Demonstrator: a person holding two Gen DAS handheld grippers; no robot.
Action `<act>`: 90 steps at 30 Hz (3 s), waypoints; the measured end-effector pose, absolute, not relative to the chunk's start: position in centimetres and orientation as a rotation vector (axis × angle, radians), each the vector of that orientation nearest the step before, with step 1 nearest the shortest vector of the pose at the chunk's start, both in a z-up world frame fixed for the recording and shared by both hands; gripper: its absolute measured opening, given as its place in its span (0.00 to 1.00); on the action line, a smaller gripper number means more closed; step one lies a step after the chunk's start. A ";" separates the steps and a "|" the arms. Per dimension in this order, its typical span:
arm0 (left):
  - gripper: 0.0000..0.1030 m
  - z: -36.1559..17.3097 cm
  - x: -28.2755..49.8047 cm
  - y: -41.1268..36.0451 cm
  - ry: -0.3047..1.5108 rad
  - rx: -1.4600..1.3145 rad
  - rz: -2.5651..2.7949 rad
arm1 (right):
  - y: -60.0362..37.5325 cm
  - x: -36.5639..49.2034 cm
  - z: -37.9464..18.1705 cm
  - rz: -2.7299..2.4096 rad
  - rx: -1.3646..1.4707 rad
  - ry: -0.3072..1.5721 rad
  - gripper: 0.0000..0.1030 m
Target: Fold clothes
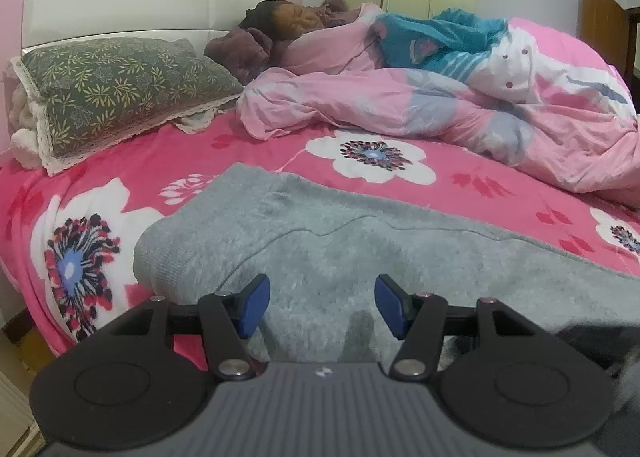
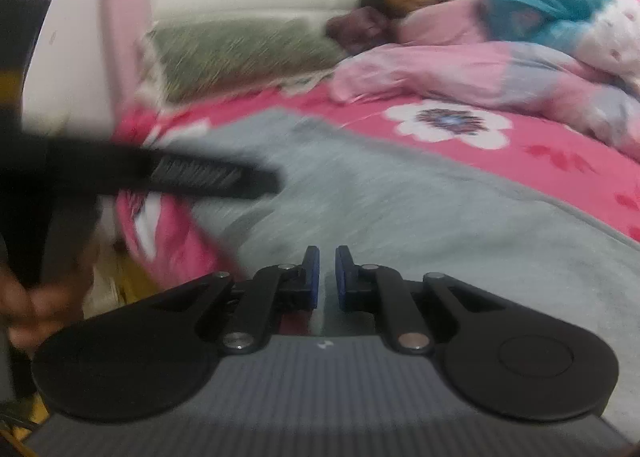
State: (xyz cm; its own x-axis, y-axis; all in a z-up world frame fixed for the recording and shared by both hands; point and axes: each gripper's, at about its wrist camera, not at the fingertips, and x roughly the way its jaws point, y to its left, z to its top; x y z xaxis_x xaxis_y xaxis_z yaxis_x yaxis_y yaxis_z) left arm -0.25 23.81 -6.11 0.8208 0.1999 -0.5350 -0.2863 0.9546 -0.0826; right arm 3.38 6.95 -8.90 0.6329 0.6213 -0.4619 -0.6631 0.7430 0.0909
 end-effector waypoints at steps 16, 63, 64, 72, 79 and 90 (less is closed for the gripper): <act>0.70 -6.4 3.1 22.8 0.708 -0.063 0.296 | 2.7 5.9 -8.8 0.720 -0.017 0.481 0.12; 0.88 -7.7 -3.8 28.7 0.534 -0.442 0.332 | 1.1 9.0 -12.3 0.564 -0.111 0.553 0.59; 0.88 -8.0 -3.8 29.3 0.537 -0.478 0.331 | 1.1 9.0 -12.3 0.564 -0.110 0.553 0.59; 0.86 -9.7 -2.7 31.7 0.483 -0.666 0.305 | 1.0 9.0 -12.4 0.566 -0.105 0.545 0.59; 0.85 -9.2 -1.9 30.8 0.441 -0.597 0.308 | 1.0 8.9 -12.5 0.567 -0.105 0.536 0.59; 0.78 -9.9 -0.7 31.8 0.446 -0.650 0.326 | 1.0 8.8 -12.7 0.577 -0.098 0.520 0.62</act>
